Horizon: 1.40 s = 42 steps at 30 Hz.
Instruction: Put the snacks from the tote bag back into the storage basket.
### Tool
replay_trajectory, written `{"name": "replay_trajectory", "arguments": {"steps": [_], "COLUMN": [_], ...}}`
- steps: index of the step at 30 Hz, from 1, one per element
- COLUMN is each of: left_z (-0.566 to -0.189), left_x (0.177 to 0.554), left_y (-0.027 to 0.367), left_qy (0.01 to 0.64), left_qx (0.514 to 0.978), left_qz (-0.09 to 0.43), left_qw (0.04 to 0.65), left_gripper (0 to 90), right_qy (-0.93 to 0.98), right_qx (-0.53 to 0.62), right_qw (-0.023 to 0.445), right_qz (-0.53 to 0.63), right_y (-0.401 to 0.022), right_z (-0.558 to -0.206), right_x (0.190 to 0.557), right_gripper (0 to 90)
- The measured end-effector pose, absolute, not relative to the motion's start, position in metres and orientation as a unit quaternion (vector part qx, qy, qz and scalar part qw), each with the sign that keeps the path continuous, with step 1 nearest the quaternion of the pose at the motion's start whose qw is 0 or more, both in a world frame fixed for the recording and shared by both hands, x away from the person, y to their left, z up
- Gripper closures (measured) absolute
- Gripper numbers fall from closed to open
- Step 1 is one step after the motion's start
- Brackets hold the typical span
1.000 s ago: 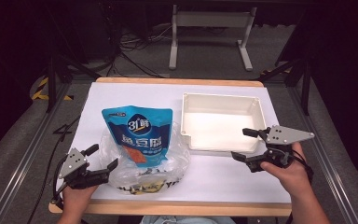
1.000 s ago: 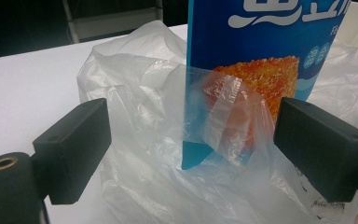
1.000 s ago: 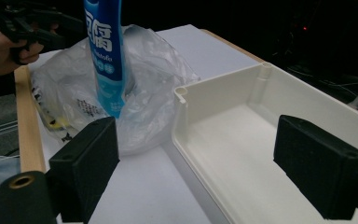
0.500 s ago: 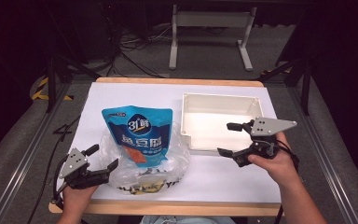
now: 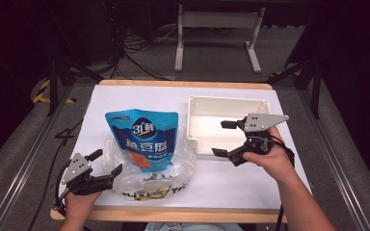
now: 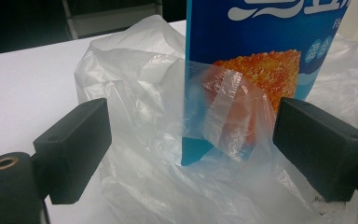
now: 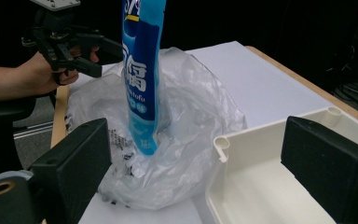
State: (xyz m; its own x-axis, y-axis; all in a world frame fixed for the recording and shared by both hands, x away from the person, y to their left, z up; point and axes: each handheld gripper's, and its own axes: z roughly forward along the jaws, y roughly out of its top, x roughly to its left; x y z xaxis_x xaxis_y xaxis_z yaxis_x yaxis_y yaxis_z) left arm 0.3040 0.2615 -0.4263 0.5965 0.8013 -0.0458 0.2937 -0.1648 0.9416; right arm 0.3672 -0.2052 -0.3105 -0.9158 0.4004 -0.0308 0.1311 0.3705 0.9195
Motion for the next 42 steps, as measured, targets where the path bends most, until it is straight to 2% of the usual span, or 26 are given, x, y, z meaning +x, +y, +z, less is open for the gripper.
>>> {"name": "replay_trajectory", "arguments": {"steps": [5,11,19,42], "left_z": [-0.426,-0.426,-0.426,-0.425], "left_x": [0.304,0.304,0.304,0.304], "left_y": [0.261,0.261,0.262,0.262], "left_qy": [0.378,0.377,0.376,0.370], "left_qx": [0.724,0.724,0.723,0.725], "left_qz": [0.242,0.241,0.239,0.237], "left_qw": [0.524,0.525,0.528,0.530], "left_gripper": [12.2,12.2,11.9,11.8], "right_qy": [0.816,0.814,0.820,0.828], "right_qx": [0.154,0.147,0.125,0.091], "right_qw": [0.118,0.125,0.111,0.046], "right_qz": [0.544,0.548,0.547,0.551], "right_y": [-0.195,-0.179,-0.159,-0.098], "right_z": [-0.310,-0.309,-0.307,-0.345], "right_x": [0.370,0.373,0.382,0.407], "right_gripper": [4.4,4.9,7.3,5.6]}}
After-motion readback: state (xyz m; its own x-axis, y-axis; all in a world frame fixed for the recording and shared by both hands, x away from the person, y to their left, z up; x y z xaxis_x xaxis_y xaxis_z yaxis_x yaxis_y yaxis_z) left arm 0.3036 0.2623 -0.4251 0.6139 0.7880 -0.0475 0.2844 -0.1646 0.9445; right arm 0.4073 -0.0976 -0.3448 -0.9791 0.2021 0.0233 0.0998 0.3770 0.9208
